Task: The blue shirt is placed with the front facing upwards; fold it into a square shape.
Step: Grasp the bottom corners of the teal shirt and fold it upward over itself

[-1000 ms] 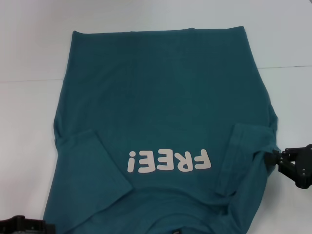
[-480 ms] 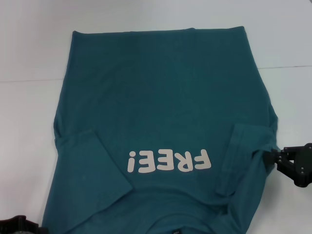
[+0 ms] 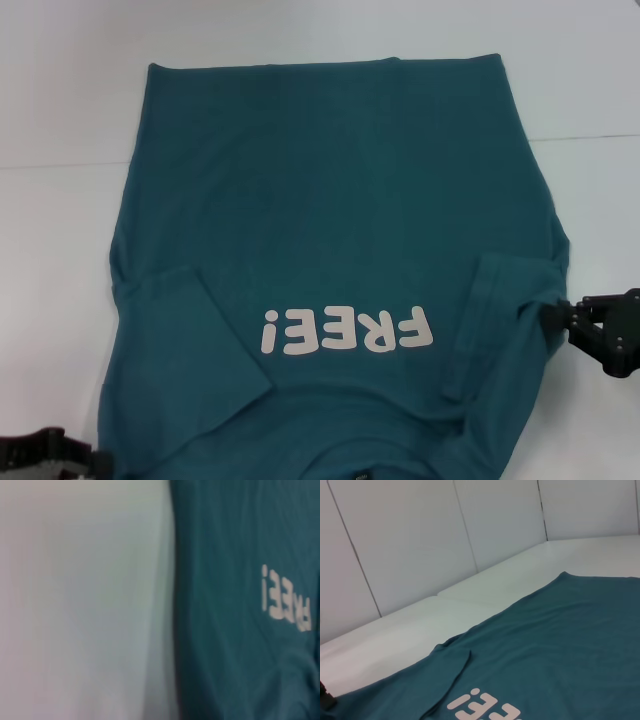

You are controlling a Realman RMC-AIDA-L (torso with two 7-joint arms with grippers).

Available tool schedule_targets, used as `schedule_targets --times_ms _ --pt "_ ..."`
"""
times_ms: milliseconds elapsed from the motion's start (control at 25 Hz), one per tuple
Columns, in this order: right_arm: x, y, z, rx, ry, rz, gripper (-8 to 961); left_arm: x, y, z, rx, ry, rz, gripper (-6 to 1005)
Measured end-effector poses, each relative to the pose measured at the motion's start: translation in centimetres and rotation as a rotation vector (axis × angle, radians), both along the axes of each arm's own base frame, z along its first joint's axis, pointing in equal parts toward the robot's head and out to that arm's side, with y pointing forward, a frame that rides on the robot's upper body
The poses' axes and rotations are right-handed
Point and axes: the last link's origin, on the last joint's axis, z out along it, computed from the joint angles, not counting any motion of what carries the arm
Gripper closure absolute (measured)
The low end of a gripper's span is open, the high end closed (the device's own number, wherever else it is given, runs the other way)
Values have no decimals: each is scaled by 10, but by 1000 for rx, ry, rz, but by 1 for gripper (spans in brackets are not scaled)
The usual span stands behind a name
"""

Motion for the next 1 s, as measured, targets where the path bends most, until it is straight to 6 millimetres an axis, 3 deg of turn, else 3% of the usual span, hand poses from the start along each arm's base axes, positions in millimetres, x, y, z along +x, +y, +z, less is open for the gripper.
schedule_targets --times_ms 520,1000 --pt "-1 5 2 14 -16 10 922 12 9 3 71 -55 -119 947" --pt "1 -21 9 25 -14 76 923 15 -12 2 101 -129 -305 944"
